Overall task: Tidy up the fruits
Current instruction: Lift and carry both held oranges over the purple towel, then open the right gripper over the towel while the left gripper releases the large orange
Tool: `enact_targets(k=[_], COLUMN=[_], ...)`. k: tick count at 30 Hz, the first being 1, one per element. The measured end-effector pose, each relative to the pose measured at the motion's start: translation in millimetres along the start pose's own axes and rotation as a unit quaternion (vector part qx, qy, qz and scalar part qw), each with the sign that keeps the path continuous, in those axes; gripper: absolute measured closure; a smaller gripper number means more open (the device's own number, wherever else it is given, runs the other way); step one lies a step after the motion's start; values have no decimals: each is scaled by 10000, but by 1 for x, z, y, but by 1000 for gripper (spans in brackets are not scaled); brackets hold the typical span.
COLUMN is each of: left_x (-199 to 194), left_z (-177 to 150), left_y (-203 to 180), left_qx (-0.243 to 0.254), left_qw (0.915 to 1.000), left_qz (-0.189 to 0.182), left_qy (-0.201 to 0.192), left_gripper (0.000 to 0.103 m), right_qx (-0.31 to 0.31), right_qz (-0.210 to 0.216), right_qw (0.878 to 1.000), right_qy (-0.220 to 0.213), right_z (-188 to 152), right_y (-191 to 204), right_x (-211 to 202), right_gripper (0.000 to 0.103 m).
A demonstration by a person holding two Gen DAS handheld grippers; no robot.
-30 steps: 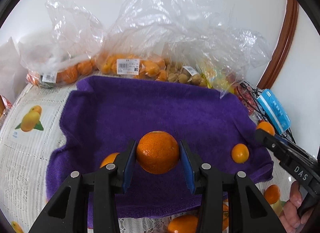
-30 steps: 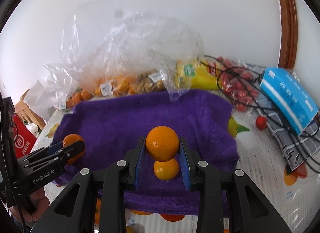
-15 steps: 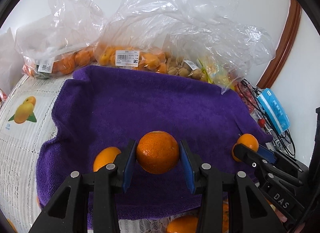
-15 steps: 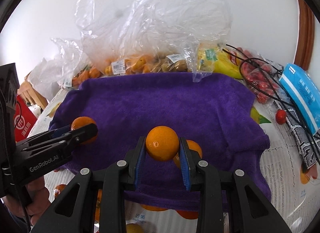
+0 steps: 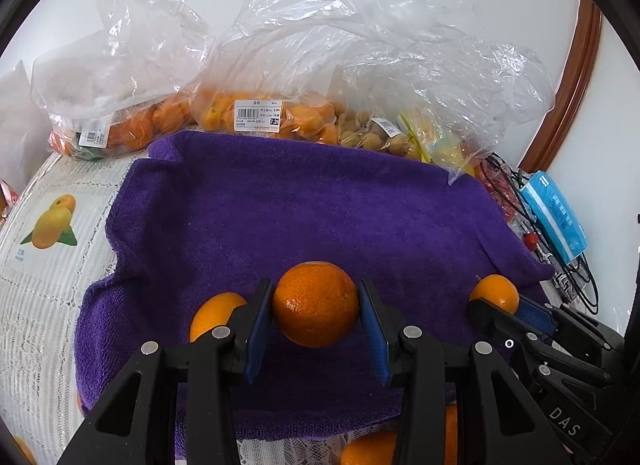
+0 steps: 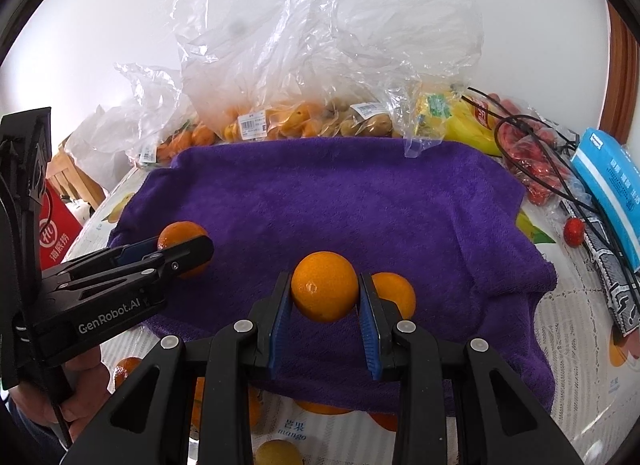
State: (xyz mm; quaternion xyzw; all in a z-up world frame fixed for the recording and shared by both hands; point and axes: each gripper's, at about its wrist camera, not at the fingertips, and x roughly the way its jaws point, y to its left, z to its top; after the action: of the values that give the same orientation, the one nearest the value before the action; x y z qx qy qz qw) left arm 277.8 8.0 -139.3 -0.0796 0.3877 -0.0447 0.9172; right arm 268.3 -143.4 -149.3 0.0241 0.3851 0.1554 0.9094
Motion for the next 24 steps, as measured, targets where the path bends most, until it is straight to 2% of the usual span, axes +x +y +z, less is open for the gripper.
enact_targets(k=[5,15,20,24], left_x=[0,1,-3,-5], left_z=[-1,-1,-2,-2], left_y=[-1,-2,-5,-8], left_qx=[68,61,146,185], left_qw=[9999,10000,9999,9997], left_qz=[78,15,-18,-89], left_qy=[-47,-22,-70,-121], left_gripper=[62,63,48,43], right_qx=[81,12,-35,42], right_qz=[-45,-171,-90,13], right_qw=[9999,9998,9999,9999], right_qy=[136,36,-87,-108], right_z=[-2,-2,-1,1], right_y=[-4,-5,-2,-6], right_x=[8,3,-4,-9], right_gripper=[71,70,70,69])
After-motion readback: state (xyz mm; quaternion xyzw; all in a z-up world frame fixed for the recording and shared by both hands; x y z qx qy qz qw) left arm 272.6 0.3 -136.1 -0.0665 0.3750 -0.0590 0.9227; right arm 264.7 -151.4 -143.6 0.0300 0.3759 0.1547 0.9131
